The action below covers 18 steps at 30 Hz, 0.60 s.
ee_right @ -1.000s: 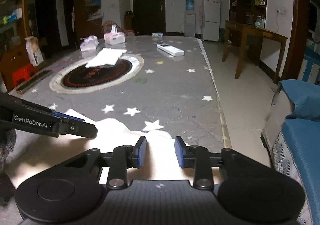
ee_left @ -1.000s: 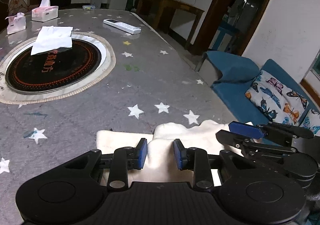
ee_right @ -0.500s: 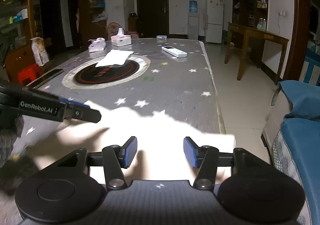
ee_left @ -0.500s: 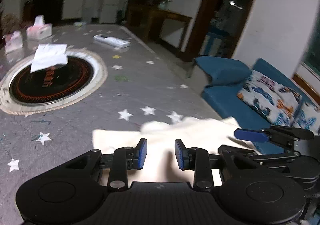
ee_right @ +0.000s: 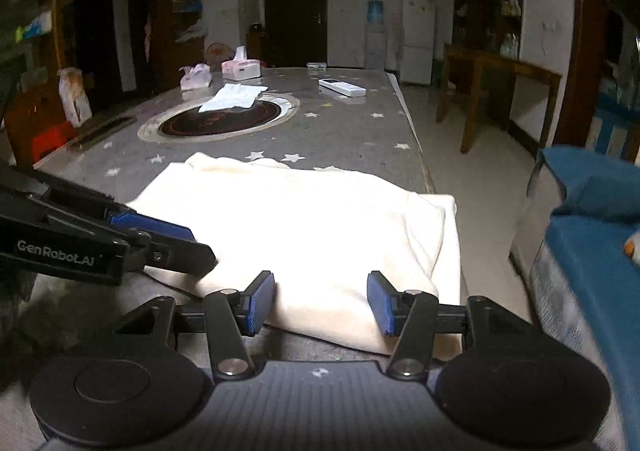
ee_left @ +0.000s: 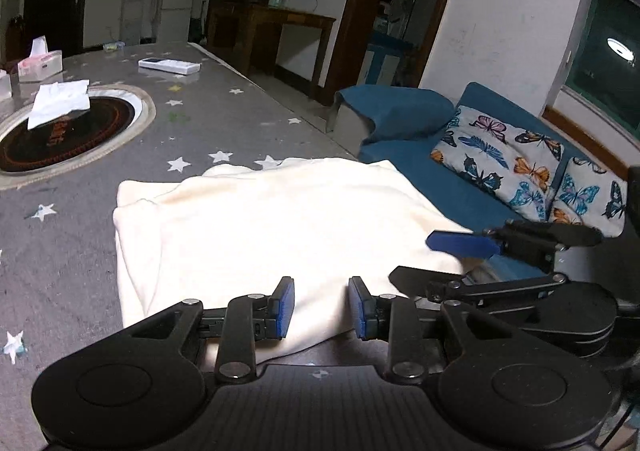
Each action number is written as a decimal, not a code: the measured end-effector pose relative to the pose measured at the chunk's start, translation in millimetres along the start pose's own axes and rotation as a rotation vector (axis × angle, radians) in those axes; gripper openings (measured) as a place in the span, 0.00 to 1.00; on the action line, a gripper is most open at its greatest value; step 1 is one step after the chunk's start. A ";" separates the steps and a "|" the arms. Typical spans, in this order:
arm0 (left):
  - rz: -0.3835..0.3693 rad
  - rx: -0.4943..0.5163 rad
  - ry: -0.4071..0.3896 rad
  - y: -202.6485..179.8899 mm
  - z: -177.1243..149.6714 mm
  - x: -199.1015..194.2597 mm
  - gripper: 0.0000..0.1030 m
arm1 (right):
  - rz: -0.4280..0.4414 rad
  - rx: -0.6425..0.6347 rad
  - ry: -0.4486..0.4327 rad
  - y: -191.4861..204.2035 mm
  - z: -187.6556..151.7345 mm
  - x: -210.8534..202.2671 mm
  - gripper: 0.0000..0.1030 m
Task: Fold clothes
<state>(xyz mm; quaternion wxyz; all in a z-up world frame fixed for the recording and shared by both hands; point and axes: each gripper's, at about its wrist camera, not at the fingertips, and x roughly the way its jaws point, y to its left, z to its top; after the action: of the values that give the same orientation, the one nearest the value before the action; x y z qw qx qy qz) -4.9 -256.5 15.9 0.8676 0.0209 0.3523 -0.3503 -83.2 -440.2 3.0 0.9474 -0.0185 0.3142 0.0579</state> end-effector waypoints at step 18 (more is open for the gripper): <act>0.023 -0.095 -0.063 9.6 -10.4 -37.2 0.32 | 0.017 -0.019 -0.054 13.1 7.6 -15.8 0.49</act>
<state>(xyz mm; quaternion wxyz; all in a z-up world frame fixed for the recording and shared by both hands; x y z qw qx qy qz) -23.9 -224.3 29.4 0.8822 -0.0272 0.3408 -0.3237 -92.9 -428.2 18.6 0.9547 -0.0234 0.2882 0.0697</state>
